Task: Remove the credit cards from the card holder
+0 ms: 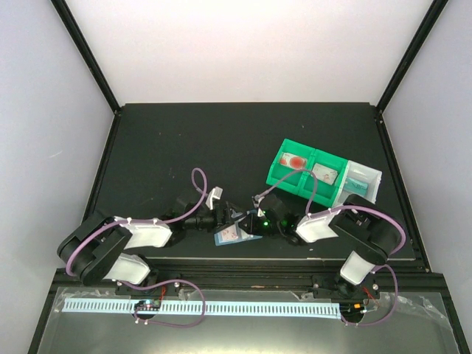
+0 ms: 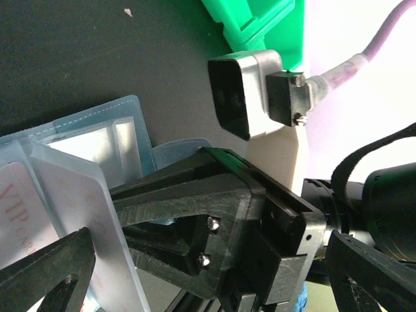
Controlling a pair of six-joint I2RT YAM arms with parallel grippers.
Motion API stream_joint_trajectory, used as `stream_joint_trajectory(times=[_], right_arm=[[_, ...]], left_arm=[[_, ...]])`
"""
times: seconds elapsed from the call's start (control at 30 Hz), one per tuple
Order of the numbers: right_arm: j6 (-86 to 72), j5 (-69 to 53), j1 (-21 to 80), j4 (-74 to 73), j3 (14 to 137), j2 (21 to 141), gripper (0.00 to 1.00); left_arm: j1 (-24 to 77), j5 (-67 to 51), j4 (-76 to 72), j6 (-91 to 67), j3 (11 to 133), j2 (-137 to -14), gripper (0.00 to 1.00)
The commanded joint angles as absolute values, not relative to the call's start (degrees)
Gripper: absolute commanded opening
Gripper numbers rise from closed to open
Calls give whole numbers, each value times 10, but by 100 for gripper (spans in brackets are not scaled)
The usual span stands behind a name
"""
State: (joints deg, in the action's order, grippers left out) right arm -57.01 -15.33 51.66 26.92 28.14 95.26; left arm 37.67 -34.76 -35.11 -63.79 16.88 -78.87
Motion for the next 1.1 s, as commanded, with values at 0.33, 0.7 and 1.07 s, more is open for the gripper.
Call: stream_joint_trajectory(times=[0.33,0.7,1.07], right_arm=[[-544,-75,516,185,259,873,22],[-497,37,517,49,253,722,26],[-459,11,517,32,282,716,25]], left_arm=[[393,-351,-390,-643,195,-809,99],[396,-346,-392,-632,196,-816,97],[390,-290,-294,-599,190,-794,84]])
